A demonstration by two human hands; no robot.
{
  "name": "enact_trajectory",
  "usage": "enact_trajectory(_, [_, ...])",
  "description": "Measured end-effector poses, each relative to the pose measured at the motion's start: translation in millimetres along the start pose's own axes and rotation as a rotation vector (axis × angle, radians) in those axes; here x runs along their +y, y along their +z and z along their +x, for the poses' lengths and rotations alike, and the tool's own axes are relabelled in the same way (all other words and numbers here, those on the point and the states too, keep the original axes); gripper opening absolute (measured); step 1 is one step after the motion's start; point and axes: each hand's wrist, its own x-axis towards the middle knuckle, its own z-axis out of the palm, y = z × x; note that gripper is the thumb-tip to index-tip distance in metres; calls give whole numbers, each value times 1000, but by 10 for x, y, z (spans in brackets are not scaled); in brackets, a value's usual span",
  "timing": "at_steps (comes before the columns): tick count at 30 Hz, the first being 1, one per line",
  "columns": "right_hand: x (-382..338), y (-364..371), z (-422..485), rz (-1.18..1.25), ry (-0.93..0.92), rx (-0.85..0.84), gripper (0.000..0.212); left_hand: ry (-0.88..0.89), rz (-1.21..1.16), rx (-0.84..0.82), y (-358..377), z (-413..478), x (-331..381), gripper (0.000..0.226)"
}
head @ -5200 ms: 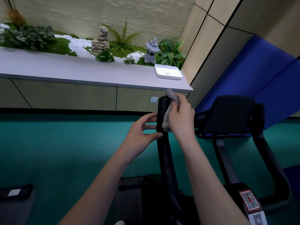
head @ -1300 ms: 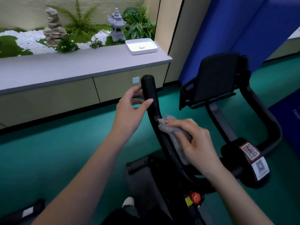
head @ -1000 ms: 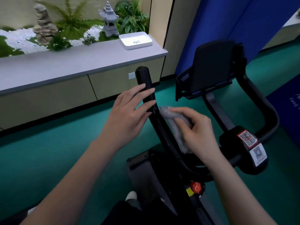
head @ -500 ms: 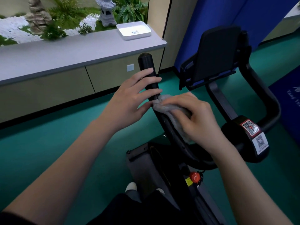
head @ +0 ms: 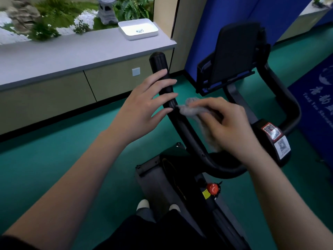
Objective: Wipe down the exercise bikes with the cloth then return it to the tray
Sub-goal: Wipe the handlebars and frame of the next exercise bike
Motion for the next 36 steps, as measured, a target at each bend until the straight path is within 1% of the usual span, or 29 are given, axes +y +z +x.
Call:
enact_trajectory(2, [4,217,106,0,167,88,24,3,-8,2,5,-14,-3,34])
enact_trajectory(5, [78,411,211,164,398,83,21,19,-29,10,22,-27,-8,34])
enact_trajectory(7, [140,419,212,155,440,22,18,25,-48,24,33,-26,-15,34])
enact_trajectory(9, [194,356,140,113,449,-87,14,23,-63,37,37,-25,-21,33])
enact_trajectory(12, [261,159,-37,134,500,-257,16,16,-73,41,42,-22,-16,33])
enact_trajectory(13, [265,99,-71,147,517,-289,17,12,-68,37,42,-21,-5,33])
enact_trajectory(14, [261,67,-81,162,523,-284,18,9,-58,32,42,-17,8,33])
enact_trajectory(16, [216,82,-59,181,495,-178,20,-4,-38,26,36,-13,38,33])
enact_trajectory(17, [172,105,-48,154,458,-118,21,-13,-29,28,31,-12,61,33])
enact_trajectory(19, [64,137,-85,53,366,-73,21,-29,-17,41,23,-14,128,33])
enact_trajectory(22, [5,27,-289,-24,304,-121,19,-12,-51,-3,65,-36,306,34])
enact_trajectory(25, [64,-154,-523,-117,332,-219,19,0,-97,-75,153,-66,474,34])
enact_trajectory(26, [83,-197,-580,-140,345,-197,20,-9,-105,-83,171,-74,502,34])
enact_trajectory(28, [55,-217,-638,-162,302,-14,24,-35,-129,-88,175,-78,523,33])
enact_trajectory(29, [11,-185,-642,-158,232,74,25,-44,-140,-90,170,-76,525,33])
enact_trajectory(30, [-34,-122,-639,-143,148,115,25,-50,-148,-93,162,-71,524,33])
enact_trajectory(31, [-72,-40,-643,-116,67,113,24,-56,-156,-99,152,-61,523,34])
enact_trajectory(33, [-113,109,-689,-69,-49,46,24,-69,-169,-110,135,-44,530,34])
enact_trajectory(36, [-44,112,-861,-81,-129,-35,24,-92,-184,-107,132,-41,554,29])
